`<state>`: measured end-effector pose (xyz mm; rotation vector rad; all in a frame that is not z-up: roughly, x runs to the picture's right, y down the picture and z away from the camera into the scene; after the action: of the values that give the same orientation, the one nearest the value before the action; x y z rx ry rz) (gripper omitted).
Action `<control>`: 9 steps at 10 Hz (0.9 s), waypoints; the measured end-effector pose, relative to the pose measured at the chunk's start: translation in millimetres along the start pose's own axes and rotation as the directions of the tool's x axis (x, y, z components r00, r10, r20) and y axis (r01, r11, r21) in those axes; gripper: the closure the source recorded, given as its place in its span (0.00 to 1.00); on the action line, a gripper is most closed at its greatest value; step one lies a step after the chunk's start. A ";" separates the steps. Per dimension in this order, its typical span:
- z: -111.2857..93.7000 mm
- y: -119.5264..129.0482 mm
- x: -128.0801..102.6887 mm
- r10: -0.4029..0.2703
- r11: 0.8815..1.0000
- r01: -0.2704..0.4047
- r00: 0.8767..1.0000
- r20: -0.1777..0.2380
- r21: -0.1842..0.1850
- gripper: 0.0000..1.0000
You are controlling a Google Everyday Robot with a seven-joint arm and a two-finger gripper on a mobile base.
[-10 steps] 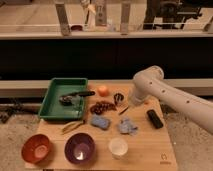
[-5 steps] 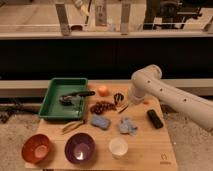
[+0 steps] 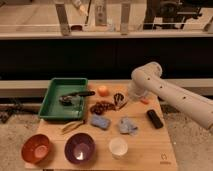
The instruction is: Place fork in metal cup
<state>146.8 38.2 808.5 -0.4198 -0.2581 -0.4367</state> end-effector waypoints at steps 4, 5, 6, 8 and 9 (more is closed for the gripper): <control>-3.0 -22.3 10.8 0.015 0.998 -0.015 1.000 0.010 0.058 1.00; -2.6 -27.5 11.0 0.014 0.998 -0.014 1.000 0.009 0.067 1.00; -1.6 -31.6 12.2 0.015 0.997 -0.015 1.000 0.006 0.073 1.00; 3.8 -43.9 18.7 0.020 0.997 -0.019 1.000 -0.018 0.081 1.00; 8.5 -49.3 20.5 0.016 0.997 -0.014 0.999 -0.031 0.080 1.00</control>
<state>140.9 -5.9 839.3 -0.3361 -0.2403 -0.4167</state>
